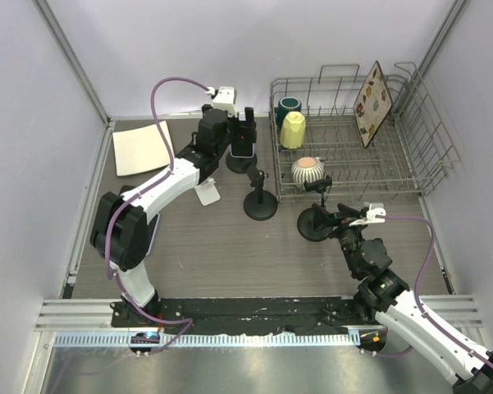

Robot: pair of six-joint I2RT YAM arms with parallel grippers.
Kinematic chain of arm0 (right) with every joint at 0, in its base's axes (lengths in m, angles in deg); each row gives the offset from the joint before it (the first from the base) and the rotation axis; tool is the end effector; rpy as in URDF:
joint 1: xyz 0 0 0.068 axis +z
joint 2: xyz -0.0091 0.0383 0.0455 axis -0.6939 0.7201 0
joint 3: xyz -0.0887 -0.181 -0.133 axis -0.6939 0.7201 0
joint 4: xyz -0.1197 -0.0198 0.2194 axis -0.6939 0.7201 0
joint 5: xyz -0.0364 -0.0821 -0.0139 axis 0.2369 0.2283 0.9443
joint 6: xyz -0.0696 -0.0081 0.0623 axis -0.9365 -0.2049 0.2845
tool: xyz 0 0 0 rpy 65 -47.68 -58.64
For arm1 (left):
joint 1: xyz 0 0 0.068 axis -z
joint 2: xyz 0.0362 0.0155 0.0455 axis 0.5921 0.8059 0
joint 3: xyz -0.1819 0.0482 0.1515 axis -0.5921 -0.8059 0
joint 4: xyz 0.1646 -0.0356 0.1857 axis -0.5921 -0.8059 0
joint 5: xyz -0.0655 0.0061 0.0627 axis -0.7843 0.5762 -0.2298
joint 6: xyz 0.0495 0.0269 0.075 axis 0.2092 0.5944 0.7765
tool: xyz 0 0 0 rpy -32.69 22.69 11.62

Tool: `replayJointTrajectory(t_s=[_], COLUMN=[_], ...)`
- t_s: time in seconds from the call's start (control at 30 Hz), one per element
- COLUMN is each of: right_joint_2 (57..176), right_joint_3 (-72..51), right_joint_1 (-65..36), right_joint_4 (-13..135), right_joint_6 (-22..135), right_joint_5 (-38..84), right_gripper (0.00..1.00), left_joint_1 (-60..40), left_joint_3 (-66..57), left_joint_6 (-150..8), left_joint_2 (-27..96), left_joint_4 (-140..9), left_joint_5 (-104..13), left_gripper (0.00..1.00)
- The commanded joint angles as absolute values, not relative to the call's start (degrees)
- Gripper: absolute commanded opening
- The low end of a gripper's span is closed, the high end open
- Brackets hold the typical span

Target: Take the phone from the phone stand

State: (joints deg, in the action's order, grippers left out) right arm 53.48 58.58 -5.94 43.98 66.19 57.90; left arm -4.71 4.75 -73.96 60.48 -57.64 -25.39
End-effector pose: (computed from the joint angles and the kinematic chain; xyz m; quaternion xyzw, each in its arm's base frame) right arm 0.1736 0.0857 0.2092 0.0521 0.6787 0.1842 0.7090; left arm 0.4007 -0.2264 0.2905 0.0465 0.7639 -0.1801 0.6179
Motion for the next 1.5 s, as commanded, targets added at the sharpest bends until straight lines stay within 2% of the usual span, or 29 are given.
replayJointTrajectory(t_s=[0.0,0.3,0.6,0.93,1.0,1.03,1.13,1.17,1.23,1.27,1.33,1.37,1.47], right_joint_2=[53.7,54.5,55.2,55.4,55.3,55.3,55.1,55.0,54.8,54.8,54.8,54.8,54.7], right_joint_3=[57.3,57.3,57.3,57.3,57.3,57.3,57.3,57.3,57.3,57.3,57.3,57.3,57.2], right_joint_1=[-6.1,-6.1,-6.1,-6.1,-6.1,-6.1,-6.2,-6.2,-6.1,-6.1,-6.1,-6.1,-6.1], right_joint_4=[41.2,40.9,40.6,40.5,40.5,40.5,40.6,40.7,40.7,40.8,40.8,40.8,40.9], right_joint_6=[66.1,66.2,66.2,66.1,66.1,66.1,66.0,65.8,65.9,65.9,65.8,65.7,65.5], right_joint_5=[57.5,57.4,57.1,56.9,56.8,56.8,56.8,56.8,56.9,56.9,56.9,57.0,56.8], right_gripper=[0.88,0.88,0.88,0.87,0.87,0.87,0.87,0.87,0.87,0.87,0.87,0.87,0.87], left_joint_1=[-4.5,-3.3,-1.9,-1.6,-1.6,-1.6,-1.5,-1.5,-1.5,-1.5,-1.6,-1.6,-1.6], left_joint_3=[5.8,8.5,10.3,12.2,12.4,12.5,12.3,12.3,11.9,11.7,11.4,11.4,11.6], left_joint_6=[-74.1,-72.1,-71.9,-73.7,-74.2,-74.3,-74.9,-75.0,-75.2,-75.2,-75.2,-74.9,-72.9], left_joint_2=[59.2,63.5,66.8,69.2,69.2,69.1,68.6,68.0,67.1,66.6,65.1,64.6,62.8], left_joint_4=[-54.8,-54.9,-55.0,-55.1,-54.9,-54.8,-54.8,-54.9,-54.9,-54.9,-54.7,-54.6,-54.2], left_joint_5=[-21.8,-19.9,-11.2,-9.5,-9.6,-9.7,-10.3,-10.5,-11.4,-11.6,-12.0,-12.0,-11.6], left_gripper=[1.00,1.00,1.00,1.00,0.97,0.94,0.80,0.72,0.64,0.55,0.45,0.35,0.24])
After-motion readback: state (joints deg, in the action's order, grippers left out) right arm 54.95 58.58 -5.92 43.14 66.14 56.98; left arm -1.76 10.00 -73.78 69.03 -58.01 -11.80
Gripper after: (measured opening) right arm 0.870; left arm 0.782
